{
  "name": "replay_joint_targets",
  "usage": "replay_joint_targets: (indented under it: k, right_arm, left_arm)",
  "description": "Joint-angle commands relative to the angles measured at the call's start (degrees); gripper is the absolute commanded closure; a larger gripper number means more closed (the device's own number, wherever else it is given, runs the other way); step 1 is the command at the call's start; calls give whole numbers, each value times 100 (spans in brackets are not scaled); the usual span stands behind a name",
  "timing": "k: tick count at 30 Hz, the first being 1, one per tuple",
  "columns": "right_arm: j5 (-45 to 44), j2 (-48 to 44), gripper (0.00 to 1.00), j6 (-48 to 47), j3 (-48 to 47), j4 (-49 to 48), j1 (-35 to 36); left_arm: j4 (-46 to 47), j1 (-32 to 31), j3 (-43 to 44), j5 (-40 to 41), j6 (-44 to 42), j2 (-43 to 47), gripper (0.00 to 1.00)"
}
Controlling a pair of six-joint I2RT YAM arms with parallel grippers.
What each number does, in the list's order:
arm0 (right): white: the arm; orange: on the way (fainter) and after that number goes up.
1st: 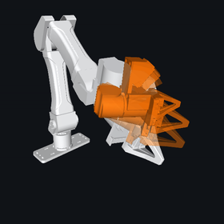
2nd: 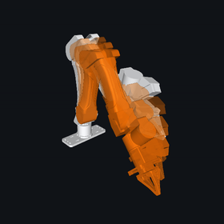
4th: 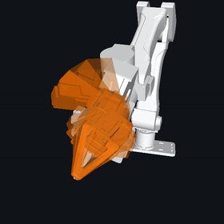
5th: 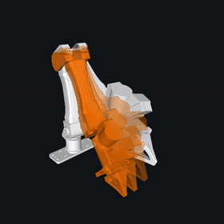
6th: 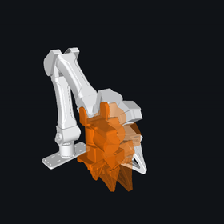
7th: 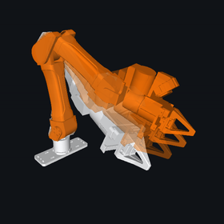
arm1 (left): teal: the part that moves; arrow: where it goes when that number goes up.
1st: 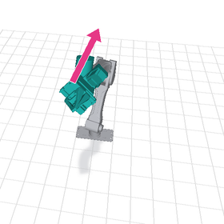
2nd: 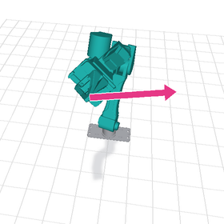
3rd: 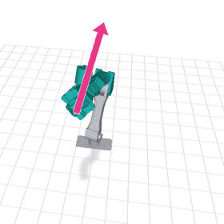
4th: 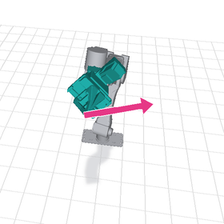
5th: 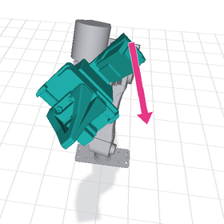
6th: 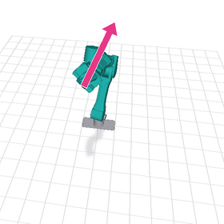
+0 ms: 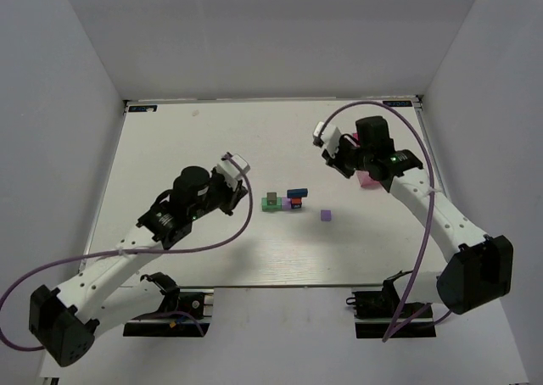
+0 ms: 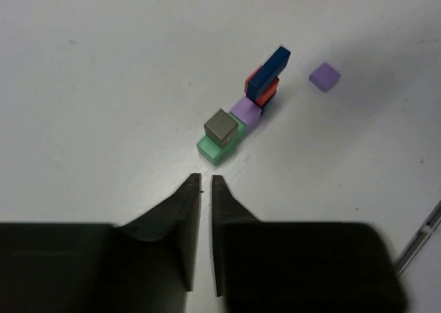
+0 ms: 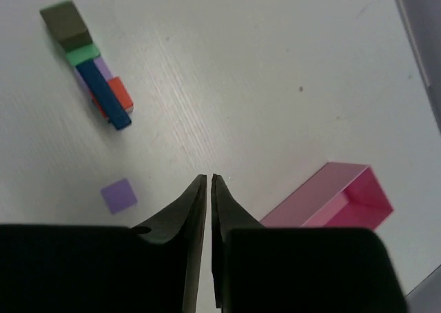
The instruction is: Build the wood block tower
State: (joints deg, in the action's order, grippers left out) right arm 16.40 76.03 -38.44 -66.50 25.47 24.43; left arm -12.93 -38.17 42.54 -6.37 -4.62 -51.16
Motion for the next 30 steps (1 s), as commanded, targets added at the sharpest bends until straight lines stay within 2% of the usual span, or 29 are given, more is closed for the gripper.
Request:
replay_joint_targets:
  k: [1, 2, 3, 4, 5, 6, 9, 12, 14, 16, 22, 25, 28, 29, 30]
  right_arm:
    - [731, -202, 84, -944, 382, 483, -210]
    - [1046, -185, 76, -1643, 462, 842, -323]
    - [1258, -168, 70, -1902, 523, 1097, -342]
    - [1382, -141, 58, -2157, 742, 1222, -385]
    - [1618, -106, 55, -2890, 839, 1397, -412]
    - [1638, -123, 53, -3072, 945, 1399, -421]
    - [1682, -97, 47, -3679, 1490, 1136, -447]
    - [1603, 122, 46, -3821, 1737, 819, -456]
    - [1542, 323, 37, -3689, 1728, 643, -447]
    - [1480, 561, 33, -3584, 1693, 530, -439]
    - [1278, 860, 33, -3232, 1728, -7, -421]
    - [1199, 826, 33, -2934, 1535, 132, -421]
    - [665, 572, 33, -1908, 1044, 178, -483]
    - [523, 501, 33, -1609, 964, 142, -526]
    - [400, 222, 35, -457, 816, 38, -553]
  left_arm:
    - [-394, 29, 307, -356, -56, -245, 84]
    - [-464, 29, 359, -356, -56, -368, 88]
    - [-465, 29, 360, -356, -56, -369, 88]
    - [-526, 29, 360, -295, -56, -447, 84]
    - [-579, 29, 360, -295, -56, -500, 75]
    - [-579, 29, 360, -216, -56, -501, 57]
    - [-641, 29, 413, -84, -56, -553, 40]
    - [-693, 29, 465, -84, -4, -606, 38]
    - [-693, 29, 465, -84, -4, -606, 38]
    - [-693, 29, 465, -84, -4, -606, 38]
    - [-746, 29, 465, -136, -4, -501, 38]
    - [-633, 29, 465, -258, -4, -448, 38]
    - [-386, 29, 604, -1362, -179, -858, 42]
    - [-386, -101, 754, -1367, -240, -1052, 43]
    - [-386, -172, 1051, -1523, -241, -1254, 43]
